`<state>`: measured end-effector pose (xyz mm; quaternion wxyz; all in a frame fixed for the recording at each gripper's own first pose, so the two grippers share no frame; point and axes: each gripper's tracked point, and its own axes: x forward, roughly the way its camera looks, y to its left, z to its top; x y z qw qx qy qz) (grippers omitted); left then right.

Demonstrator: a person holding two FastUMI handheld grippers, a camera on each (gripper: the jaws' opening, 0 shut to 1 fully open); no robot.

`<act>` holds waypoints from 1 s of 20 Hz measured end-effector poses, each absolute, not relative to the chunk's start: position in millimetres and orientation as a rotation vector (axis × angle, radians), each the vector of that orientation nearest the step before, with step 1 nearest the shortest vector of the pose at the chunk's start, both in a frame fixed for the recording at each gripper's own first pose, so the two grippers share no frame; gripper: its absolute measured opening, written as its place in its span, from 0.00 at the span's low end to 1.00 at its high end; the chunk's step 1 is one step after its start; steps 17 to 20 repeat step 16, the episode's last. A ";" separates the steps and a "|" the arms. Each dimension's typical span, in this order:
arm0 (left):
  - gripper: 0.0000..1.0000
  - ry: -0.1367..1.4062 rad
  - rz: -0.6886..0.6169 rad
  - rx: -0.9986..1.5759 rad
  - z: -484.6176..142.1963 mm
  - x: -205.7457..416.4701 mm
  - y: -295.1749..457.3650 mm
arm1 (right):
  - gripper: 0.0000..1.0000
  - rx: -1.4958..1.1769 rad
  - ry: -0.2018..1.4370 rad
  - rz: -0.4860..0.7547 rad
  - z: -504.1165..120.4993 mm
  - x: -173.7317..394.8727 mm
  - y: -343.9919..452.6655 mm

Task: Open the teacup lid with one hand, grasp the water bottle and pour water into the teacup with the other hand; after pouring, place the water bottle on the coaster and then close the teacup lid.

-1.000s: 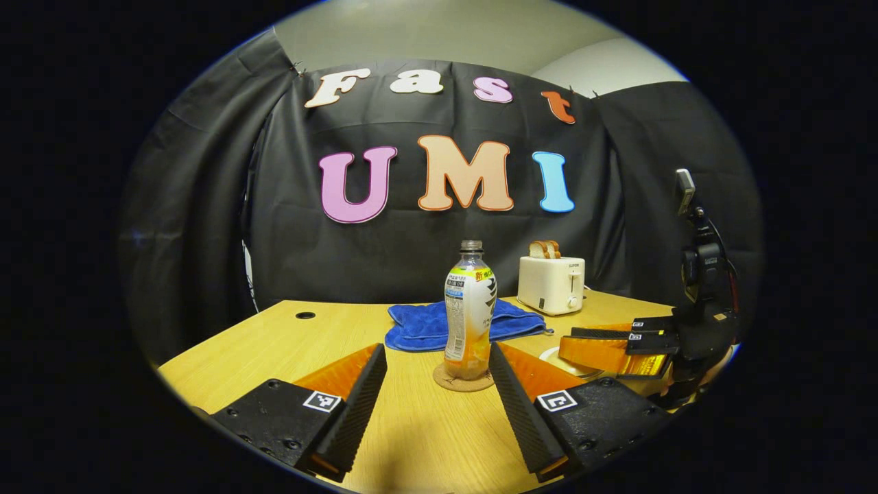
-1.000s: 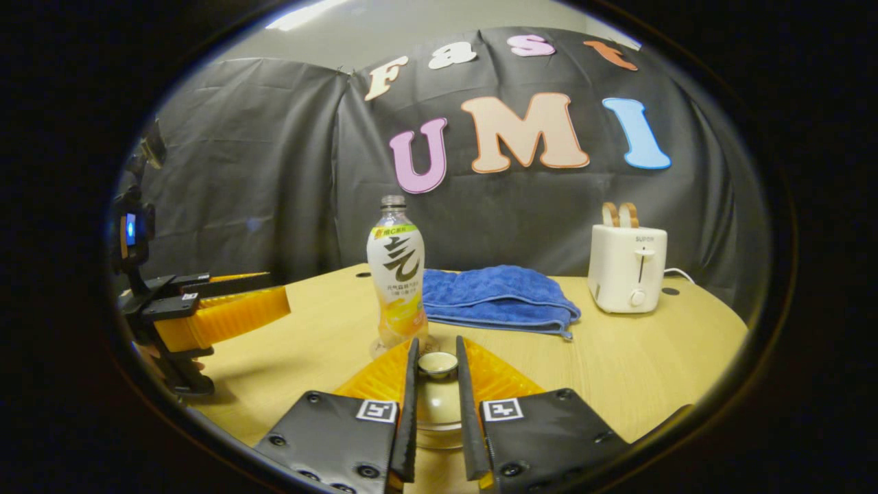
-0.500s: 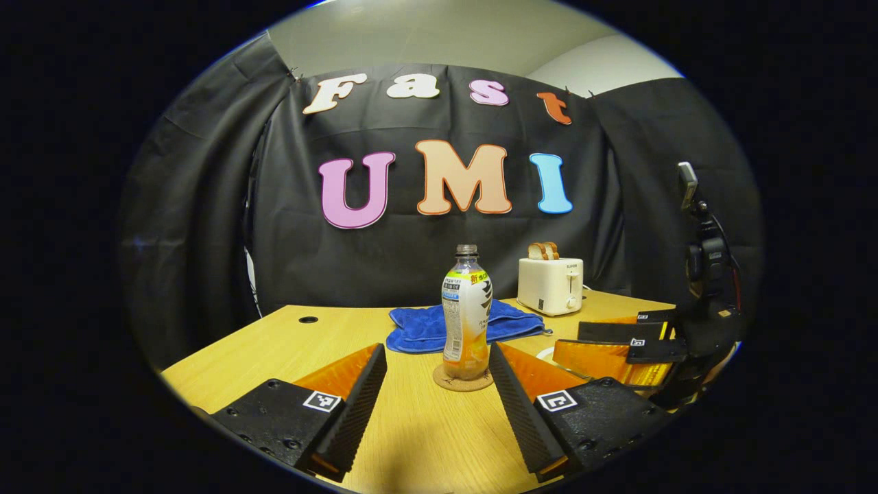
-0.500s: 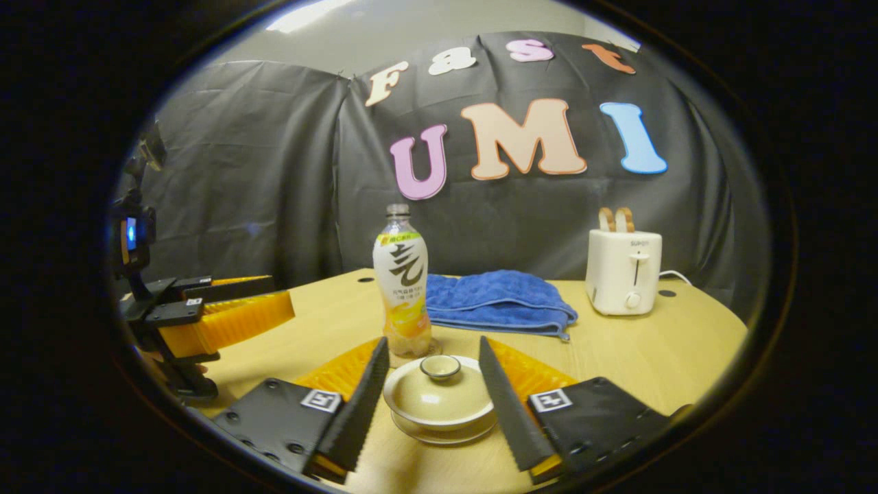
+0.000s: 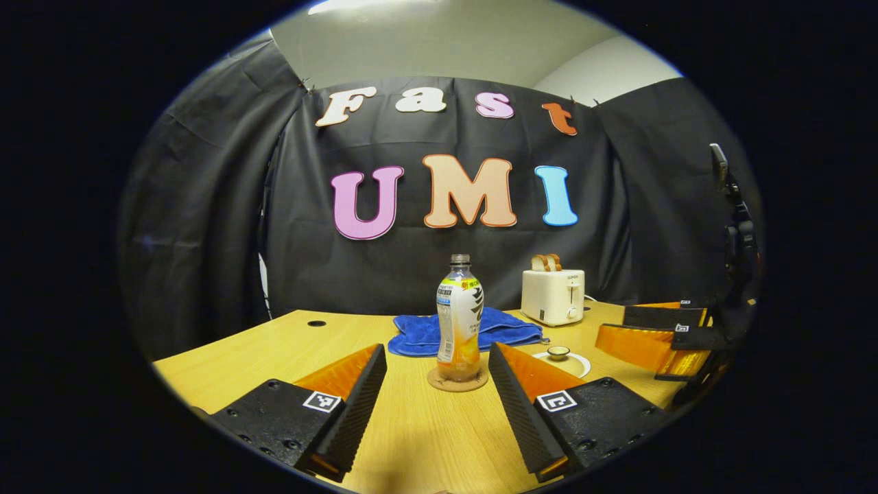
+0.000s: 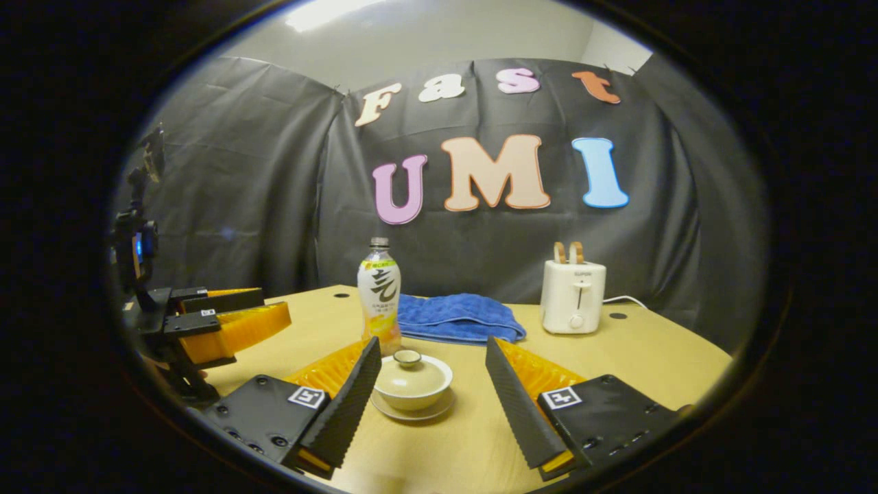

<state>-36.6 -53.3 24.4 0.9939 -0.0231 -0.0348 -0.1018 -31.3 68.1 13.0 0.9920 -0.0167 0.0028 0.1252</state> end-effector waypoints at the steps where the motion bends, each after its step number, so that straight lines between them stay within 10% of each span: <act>1: 0.88 -0.069 -0.196 -0.047 22.7 -37.8 -52.4 | 1.00 -0.029 0.005 0.239 13.2 -35.0 61.7; 20: 0.88 -0.007 -0.170 -0.017 2.5 -46.4 -53.2 | 1.00 0.002 0.003 0.177 -6.9 -41.8 38.5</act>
